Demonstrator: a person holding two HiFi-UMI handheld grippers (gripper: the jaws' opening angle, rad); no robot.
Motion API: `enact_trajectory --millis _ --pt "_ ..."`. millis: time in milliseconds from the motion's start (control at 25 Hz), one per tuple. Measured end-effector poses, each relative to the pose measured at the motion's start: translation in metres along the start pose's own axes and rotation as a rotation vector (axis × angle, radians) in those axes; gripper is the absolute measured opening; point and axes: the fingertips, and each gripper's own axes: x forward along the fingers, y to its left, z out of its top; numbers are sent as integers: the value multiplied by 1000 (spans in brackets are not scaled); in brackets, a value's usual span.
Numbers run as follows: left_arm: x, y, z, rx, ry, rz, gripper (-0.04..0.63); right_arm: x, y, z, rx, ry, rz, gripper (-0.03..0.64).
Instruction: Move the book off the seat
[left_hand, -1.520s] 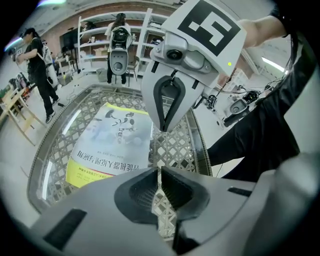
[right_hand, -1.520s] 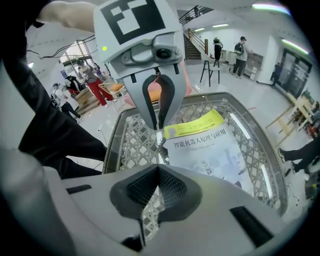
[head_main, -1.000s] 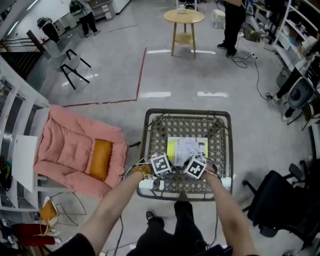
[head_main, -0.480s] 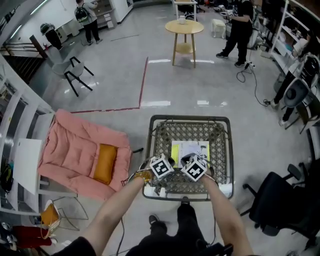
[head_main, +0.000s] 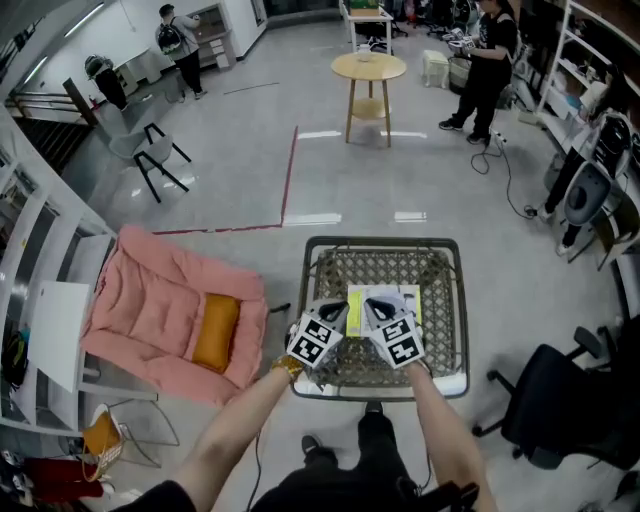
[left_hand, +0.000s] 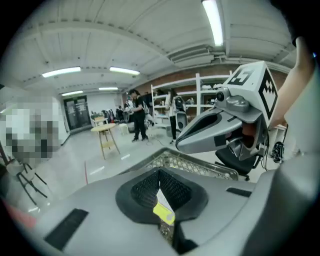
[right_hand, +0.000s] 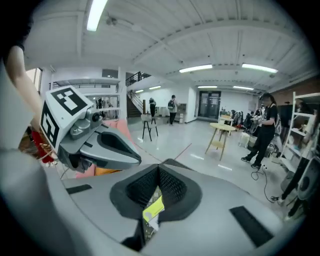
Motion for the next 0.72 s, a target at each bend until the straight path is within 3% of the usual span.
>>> enact_trajectory --millis 200,320,720 --pt "-43 -5 43 -13 -256 60 12 -35 11 44 7 -245 -54 14" --pt "-67 -7 57 -15 -354 83 12 -49 18 54 3 -310 -77 14" --pt "-123 -13 60 -14 -460 93 12 -64 73 68 -32 -342 -49 14"
